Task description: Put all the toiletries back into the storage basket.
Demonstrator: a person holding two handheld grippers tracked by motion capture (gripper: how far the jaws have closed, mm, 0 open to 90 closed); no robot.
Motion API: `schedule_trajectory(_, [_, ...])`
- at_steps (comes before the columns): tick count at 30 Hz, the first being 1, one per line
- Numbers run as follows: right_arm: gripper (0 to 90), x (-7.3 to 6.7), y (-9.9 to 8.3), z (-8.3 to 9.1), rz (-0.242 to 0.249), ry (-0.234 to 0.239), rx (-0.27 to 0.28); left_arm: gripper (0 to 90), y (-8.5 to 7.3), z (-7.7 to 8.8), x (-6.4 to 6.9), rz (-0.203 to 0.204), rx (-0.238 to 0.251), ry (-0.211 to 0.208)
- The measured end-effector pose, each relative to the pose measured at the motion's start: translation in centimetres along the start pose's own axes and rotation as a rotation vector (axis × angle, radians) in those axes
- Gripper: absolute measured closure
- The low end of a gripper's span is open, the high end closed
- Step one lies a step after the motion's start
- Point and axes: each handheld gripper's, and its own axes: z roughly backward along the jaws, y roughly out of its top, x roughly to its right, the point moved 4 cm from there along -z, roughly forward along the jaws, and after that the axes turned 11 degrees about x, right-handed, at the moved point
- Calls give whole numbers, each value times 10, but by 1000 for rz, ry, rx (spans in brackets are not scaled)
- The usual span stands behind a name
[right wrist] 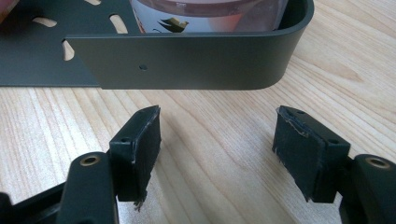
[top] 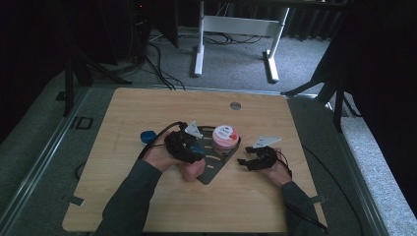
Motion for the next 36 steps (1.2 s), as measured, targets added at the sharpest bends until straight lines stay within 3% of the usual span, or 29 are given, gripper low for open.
schedule_trajectory(10, [318,0,0,0,-2,2,1,530,6,-8,-4,10,0,-2])
schedule_trajectory(36, [318,0,0,0,0,0,-1,530,17,-22,-18,30,0,38])
